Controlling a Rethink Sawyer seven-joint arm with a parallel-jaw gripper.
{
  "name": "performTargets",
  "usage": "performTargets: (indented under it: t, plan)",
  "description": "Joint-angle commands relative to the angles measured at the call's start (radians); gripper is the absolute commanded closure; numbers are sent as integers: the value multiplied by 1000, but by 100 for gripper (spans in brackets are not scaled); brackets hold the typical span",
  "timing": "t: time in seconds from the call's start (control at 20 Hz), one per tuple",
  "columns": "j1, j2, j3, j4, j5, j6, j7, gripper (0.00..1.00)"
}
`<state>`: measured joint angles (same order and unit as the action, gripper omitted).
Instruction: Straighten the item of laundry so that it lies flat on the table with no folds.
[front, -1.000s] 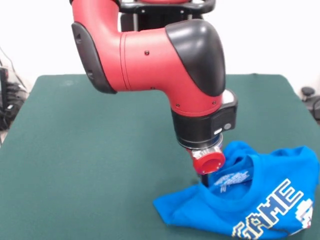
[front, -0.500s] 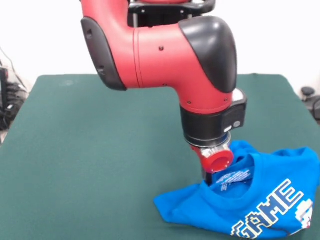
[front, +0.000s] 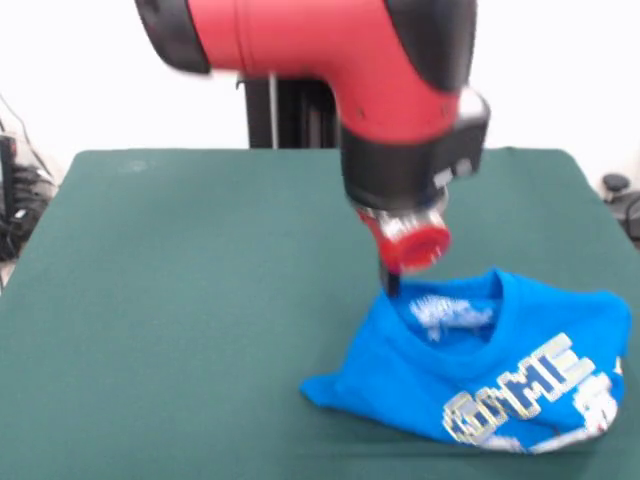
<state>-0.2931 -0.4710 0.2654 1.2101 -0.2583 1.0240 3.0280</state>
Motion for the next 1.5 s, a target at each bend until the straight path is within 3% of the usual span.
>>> performTargets:
  t: [0.05, 0.4, 0.85, 1.05, 1.25, 1.35, 1.5]
  plan:
    - [-19, -154, 35, -41, 31, 307, -223, 100]
    - [-55, -173, 84, -169, 42, 505, -244, 100]
    - [-15, -157, 100, -385, 59, 750, -119, 100]
    - [-18, -160, 101, -438, 55, 779, -136, 100]
    - [-22, -171, 65, -459, -20, 710, -204, 100]
    - [-27, -178, 34, -437, -77, 597, -248, 100]
    - [-39, -234, -8, -242, -88, 291, -199, 100]
